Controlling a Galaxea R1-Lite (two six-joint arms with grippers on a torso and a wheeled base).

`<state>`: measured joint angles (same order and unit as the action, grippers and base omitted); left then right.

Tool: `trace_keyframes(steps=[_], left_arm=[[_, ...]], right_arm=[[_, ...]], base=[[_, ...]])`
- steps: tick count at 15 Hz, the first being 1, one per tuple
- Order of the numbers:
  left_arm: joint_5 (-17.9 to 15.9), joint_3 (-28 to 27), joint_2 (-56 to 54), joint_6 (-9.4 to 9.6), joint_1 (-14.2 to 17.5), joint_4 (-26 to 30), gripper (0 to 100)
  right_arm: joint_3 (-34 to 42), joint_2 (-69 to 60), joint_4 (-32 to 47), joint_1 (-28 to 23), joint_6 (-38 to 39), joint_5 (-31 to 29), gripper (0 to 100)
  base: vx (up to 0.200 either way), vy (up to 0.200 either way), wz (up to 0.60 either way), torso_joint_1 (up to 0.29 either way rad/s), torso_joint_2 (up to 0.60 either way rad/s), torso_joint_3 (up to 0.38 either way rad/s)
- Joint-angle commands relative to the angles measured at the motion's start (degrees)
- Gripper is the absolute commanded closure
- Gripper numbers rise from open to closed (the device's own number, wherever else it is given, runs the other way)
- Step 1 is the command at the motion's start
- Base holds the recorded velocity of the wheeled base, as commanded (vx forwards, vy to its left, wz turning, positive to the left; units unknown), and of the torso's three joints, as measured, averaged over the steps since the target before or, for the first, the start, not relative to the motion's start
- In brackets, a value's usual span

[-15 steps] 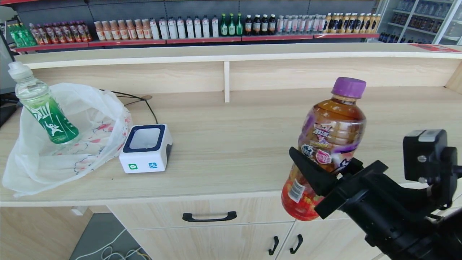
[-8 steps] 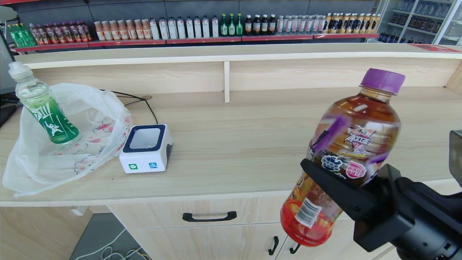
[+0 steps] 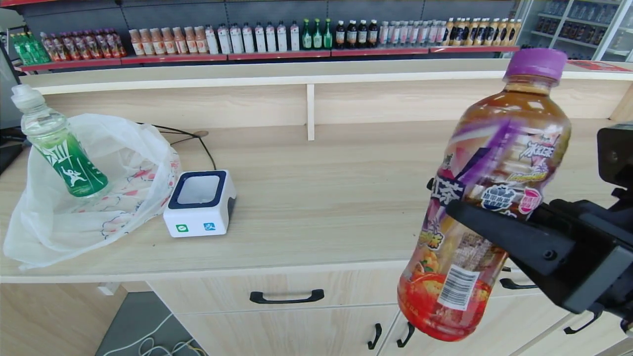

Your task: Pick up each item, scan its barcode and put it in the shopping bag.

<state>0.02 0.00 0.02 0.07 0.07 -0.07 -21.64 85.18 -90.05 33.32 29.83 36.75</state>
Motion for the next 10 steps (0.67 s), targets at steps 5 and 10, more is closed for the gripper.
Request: trace_keyframes(steps=[5,10], left_arm=[[0.06,0.00,-0.02,0.01,0.01,-0.01,0],[-0.02,0.00,-0.02,0.01,0.01,-0.01,0]], right_arm=[[-15.19,7.99,0.05,-2.29,5.33,8.25,100],[-22.66,12.47,0.05,-1.32,8.93,12.38,100]], base=[[0.000,0.000,0.00,0.000,0.00,0.000],[0.000,0.000,0.00,0.000,0.00,0.000]])
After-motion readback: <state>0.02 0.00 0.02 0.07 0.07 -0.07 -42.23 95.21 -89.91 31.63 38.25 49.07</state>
